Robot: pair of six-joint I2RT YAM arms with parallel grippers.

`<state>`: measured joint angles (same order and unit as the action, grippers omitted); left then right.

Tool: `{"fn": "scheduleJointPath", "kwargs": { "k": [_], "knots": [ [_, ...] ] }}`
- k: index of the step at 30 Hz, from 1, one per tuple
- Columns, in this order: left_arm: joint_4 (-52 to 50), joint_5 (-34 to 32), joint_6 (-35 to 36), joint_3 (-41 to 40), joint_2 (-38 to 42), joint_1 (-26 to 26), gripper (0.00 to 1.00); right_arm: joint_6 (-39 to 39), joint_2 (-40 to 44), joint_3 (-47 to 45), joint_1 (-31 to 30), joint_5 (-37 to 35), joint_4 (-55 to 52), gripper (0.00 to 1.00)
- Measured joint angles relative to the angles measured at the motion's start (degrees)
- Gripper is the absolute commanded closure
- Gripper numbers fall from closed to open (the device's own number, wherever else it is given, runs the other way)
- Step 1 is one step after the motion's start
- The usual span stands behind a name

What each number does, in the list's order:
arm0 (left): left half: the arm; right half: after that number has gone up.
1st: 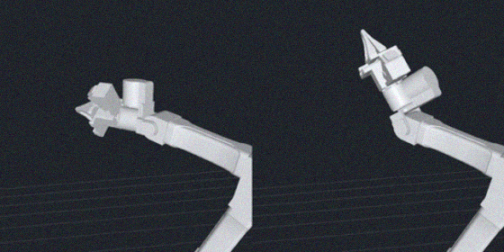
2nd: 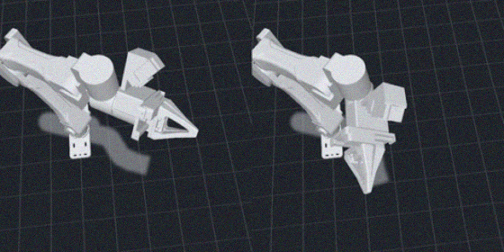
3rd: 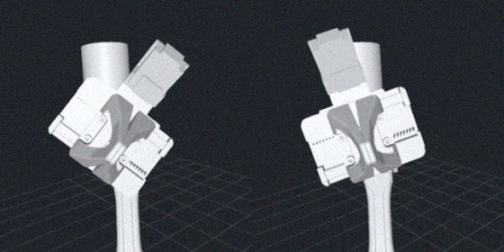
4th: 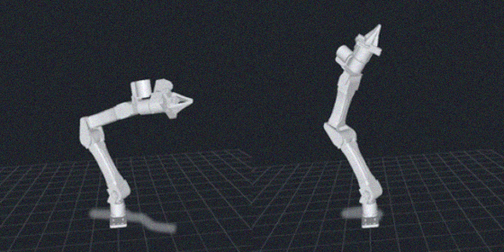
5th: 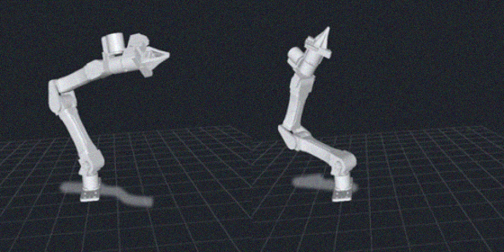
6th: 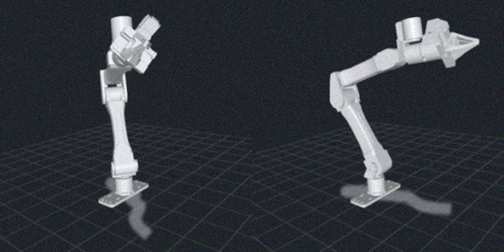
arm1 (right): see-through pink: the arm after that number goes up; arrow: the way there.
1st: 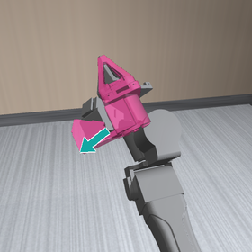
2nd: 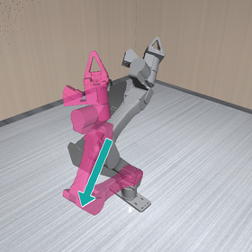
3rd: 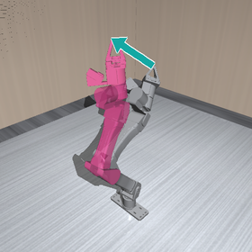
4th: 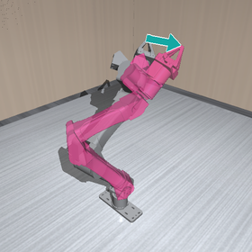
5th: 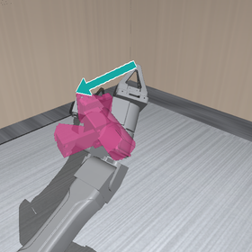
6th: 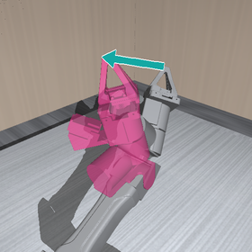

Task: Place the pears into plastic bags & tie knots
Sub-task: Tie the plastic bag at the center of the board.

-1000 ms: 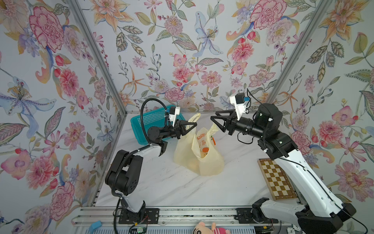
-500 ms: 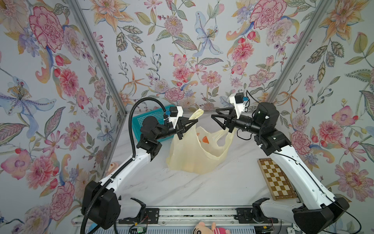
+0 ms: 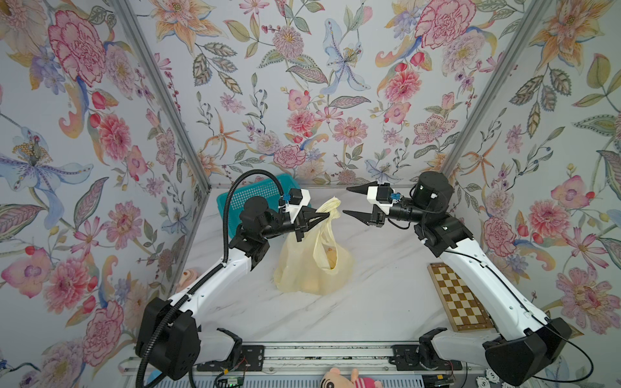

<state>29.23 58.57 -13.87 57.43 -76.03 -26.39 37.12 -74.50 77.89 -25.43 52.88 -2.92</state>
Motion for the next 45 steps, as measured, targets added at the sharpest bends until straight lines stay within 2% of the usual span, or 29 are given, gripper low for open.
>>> {"fn": "scheduleJointPath", "kwargs": {
  "k": [7,12,15,17,21,24,25,26,28,29,30,32,36,40,45],
  "knots": [
    [-2.08,0.02,1.05,-0.09,1.70,-0.04,1.00,8.09,-3.34,3.37,-0.59,1.90,-2.40,0.66],
    [-2.25,0.00,1.11,-0.09,2.47,-0.04,1.00,11.26,-4.24,5.27,-1.25,2.49,-4.24,0.65],
    [-2.56,0.02,1.14,-0.09,2.49,-0.04,1.00,12.48,-4.59,5.42,-1.79,2.62,-5.05,0.62],
    [-2.69,0.00,1.18,-0.09,2.49,-0.04,1.00,13.27,-4.92,5.44,-2.10,2.64,-5.51,0.63],
    [-2.69,0.00,1.31,-0.09,2.49,-0.15,1.00,14.73,-5.35,5.70,-2.58,2.43,-6.80,0.77],
    [-2.73,-0.02,1.53,-0.09,2.56,-0.15,1.00,15.54,-5.49,6.23,-2.64,2.25,-7.37,0.97],
    [-2.84,-0.09,1.66,-0.09,2.64,-0.15,1.00,15.65,-5.49,6.38,-2.64,2.23,-7.58,1.00],
    [-3.10,-0.22,1.86,-0.09,2.73,-0.17,0.94,15.58,-5.49,6.51,-2.69,2.16,-7.96,1.00],
    [-4.22,-1.09,2.99,-0.09,3.28,-0.26,0.65,15.34,-5.49,6.69,-3.10,1.55,-8.37,1.00],
    [-5.11,-2.03,3.45,-0.09,3.74,-0.26,0.55,15.06,-5.49,6.91,-3.39,1.09,-8.55,1.00],
    [-6.21,-3.28,4.11,-0.09,4.33,-0.26,0.47,14.56,-5.49,7.30,-3.76,0.39,-8.94,1.00],
    [-8.68,-6.58,5.46,-0.07,6.12,-0.26,0.36,13.38,-5.44,8.26,-4.76,-1.38,-9.77,1.00],
    [-14.99,-16.15,8.59,0.85,11.21,-0.96,0.29,10.45,-5.35,10.93,-8.20,-7.06,-12.41,1.00],
    [-22.32,-27.06,12.72,5.77,14.05,-4.87,0.29,6.88,-5.20,13.18,-12.92,-13.86,-15.85,1.00],
    [-28.70,-37.11,16.50,10.19,14.21,-10.67,0.33,1.95,-5.20,15.89,-18.01,-23.61,-18.51,1.00]
  ]
}}
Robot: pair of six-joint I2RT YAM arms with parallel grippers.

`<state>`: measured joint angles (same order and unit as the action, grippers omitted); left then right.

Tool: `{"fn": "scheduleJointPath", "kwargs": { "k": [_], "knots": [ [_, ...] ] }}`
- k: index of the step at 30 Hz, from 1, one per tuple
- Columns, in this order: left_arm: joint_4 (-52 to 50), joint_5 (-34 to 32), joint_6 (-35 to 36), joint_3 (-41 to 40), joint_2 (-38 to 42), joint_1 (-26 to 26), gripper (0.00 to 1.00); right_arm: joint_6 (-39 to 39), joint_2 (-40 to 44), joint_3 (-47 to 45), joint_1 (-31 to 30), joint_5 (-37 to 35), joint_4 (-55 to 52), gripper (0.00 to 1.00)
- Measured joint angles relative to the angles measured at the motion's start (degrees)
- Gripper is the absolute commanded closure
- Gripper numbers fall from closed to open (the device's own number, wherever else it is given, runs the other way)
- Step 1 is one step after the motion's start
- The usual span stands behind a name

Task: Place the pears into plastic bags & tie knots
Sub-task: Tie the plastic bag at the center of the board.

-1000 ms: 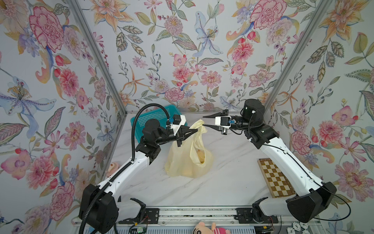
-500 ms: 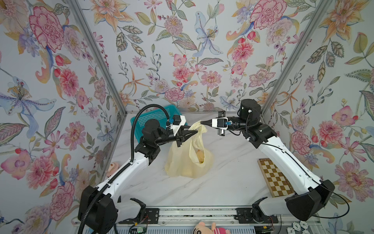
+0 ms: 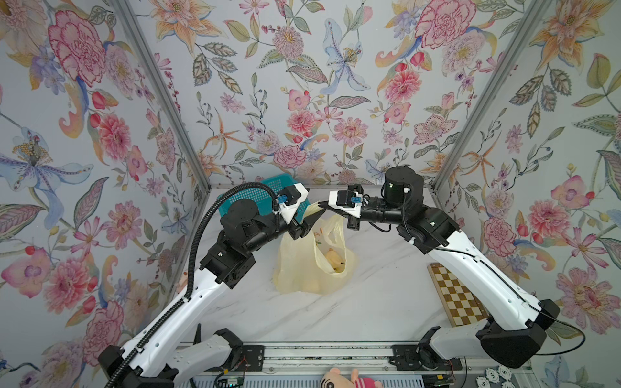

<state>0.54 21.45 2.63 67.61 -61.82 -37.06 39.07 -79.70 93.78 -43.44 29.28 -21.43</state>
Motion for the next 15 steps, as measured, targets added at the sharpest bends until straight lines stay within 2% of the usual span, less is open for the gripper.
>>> {"fn": "scheduleJointPath", "kwargs": {
  "k": [4,7,12,14,15],
  "knots": [
    [-2.51,-7.41,1.40,-0.52,0.24,-2.58,0.42,-3.26,0.00,1.86,-3.69,-6.01,-2.34,1.00],
    [-2.84,-10.73,1.77,-2.62,1.49,-2.84,0.56,-4.81,0.00,2.62,-6.19,-9.16,-3.76,1.00],
    [-3.13,-12.57,2.19,-5.18,4.07,-3.19,0.77,-6.16,-0.02,2.67,-7.41,-11.85,-5.01,1.00],
    [-3.32,-12.66,2.56,-5.51,4.66,-3.21,0.78,-6.45,-0.02,2.67,-7.61,-12.41,-4.98,1.00],
    [-3.43,-12.55,2.71,-5.53,4.79,-3.21,0.74,-6.60,-0.02,2.67,-7.74,-12.68,-5.01,1.00]
  ]
}}
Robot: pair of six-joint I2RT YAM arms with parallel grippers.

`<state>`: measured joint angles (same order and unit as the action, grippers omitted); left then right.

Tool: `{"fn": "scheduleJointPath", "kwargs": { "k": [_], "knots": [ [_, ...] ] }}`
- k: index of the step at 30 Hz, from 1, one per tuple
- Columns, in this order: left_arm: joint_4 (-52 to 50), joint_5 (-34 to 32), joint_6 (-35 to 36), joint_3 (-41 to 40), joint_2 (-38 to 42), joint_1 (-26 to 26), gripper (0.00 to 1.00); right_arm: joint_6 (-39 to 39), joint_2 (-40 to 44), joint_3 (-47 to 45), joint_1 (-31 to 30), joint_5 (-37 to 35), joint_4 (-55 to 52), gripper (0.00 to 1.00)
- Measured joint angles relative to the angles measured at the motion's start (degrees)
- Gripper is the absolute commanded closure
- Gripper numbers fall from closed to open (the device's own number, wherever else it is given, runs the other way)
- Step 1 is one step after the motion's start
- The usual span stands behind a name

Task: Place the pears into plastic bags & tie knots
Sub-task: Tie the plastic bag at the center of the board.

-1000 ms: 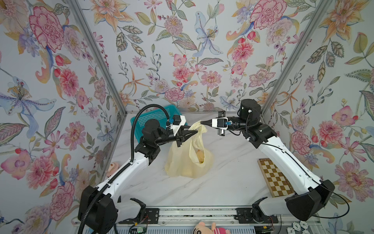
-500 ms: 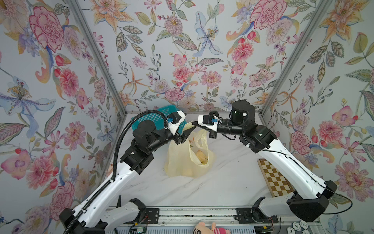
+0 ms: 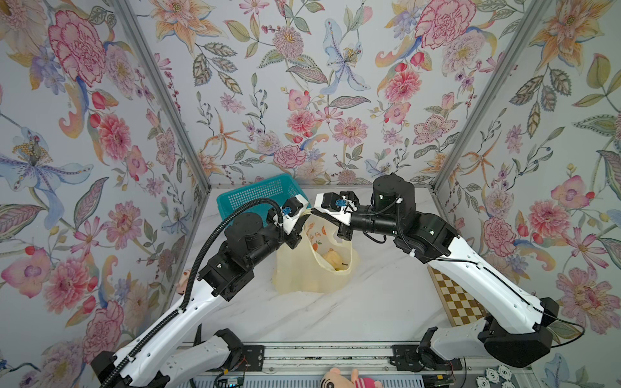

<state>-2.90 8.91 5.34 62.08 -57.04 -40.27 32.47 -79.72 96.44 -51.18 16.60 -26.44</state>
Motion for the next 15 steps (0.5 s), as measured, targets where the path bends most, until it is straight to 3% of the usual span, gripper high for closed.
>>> {"fn": "scheduleJointPath", "kwargs": {
  "k": [2,4,15],
  "knots": [
    [-0.02,0.02,0.31,-0.22,0.33,-0.04,0.55,-0.24,-0.11,0.17,-0.13,-0.44,-0.11,1.00],
    [-0.04,-0.02,0.04,-0.72,0.85,-0.04,0.54,-0.44,-0.46,0.90,-0.13,-0.74,-0.44,1.00],
    [0.42,1.22,0.28,-1.88,3.89,-0.04,0.77,-0.63,-1.75,1.77,-0.13,-1.05,-1.03,1.00]
  ]
}}
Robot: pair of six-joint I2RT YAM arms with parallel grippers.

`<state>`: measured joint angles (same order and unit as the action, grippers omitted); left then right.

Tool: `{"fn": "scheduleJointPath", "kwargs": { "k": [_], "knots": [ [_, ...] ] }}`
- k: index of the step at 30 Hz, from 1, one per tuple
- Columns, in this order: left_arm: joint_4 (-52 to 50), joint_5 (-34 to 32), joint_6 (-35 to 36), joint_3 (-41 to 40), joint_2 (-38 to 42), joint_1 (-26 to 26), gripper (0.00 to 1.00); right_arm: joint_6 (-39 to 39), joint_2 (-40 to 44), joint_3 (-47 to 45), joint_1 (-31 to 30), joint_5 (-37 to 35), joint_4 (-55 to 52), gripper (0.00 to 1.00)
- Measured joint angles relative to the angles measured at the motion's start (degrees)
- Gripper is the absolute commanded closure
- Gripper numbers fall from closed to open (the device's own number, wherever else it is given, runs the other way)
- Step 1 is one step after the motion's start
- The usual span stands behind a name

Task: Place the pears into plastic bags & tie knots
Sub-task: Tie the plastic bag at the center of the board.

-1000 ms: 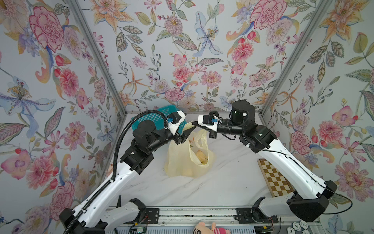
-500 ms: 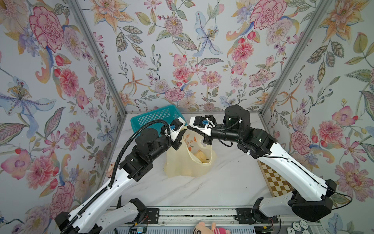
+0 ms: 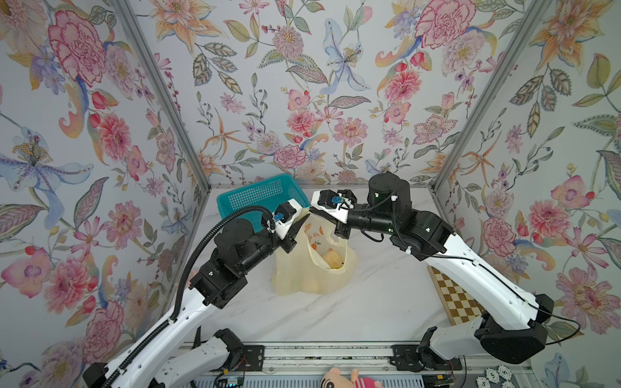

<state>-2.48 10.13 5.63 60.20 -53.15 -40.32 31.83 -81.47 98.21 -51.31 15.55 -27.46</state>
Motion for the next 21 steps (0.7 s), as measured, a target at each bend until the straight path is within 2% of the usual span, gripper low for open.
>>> {"fn": "scheduleJointPath", "kwargs": {
  "k": [3,5,8,9,10,13,15,16,18,20,21],
  "knots": [
    [0.11,0.11,0.22,-0.20,-0.07,0.00,0.84,0.00,0.00,0.00,0.00,0.02,0.00,1.00],
    [0.13,0.15,0.52,-0.24,-0.22,0.00,0.85,0.00,-0.02,0.00,0.00,0.02,-0.02,1.00],
    [0.15,0.13,0.94,-0.35,-0.57,0.00,0.72,-0.02,-0.02,0.00,0.00,0.02,-0.02,1.00],
    [0.17,0.13,0.94,-0.42,-0.76,0.00,0.72,-0.04,-0.02,0.00,0.00,0.02,-0.02,1.00],
    [0.15,0.13,0.72,-0.50,-0.90,0.00,0.74,-0.09,-0.02,0.00,0.00,0.02,-0.02,1.00],
    [0.13,0.13,0.55,-1.03,-1.33,0.00,0.92,-0.24,-0.02,0.02,0.00,0.02,-0.02,1.00],
    [0.17,0.11,0.68,-1.11,-1.62,0.00,0.99,-0.35,-0.02,0.04,0.00,0.00,-0.15,1.00],
    [0.22,0.13,0.76,-1.16,-1.62,0.00,1.00,-0.44,-0.02,0.04,0.00,-0.02,-0.24,0.94],
    [0.85,-0.04,0.98,-1.64,-1.49,0.00,1.00,-1.42,-0.02,0.04,0.00,-0.55,-0.26,0.68],
    [1.25,-0.26,0.98,-2.40,-1.27,0.00,1.00,-2.34,0.13,0.04,0.04,-1.46,-0.20,0.54],
    [1.27,-0.37,0.98,-2.78,-1.16,0.00,1.00,-2.89,0.28,0.02,0.22,-1.88,-0.20,0.50]
  ]
}}
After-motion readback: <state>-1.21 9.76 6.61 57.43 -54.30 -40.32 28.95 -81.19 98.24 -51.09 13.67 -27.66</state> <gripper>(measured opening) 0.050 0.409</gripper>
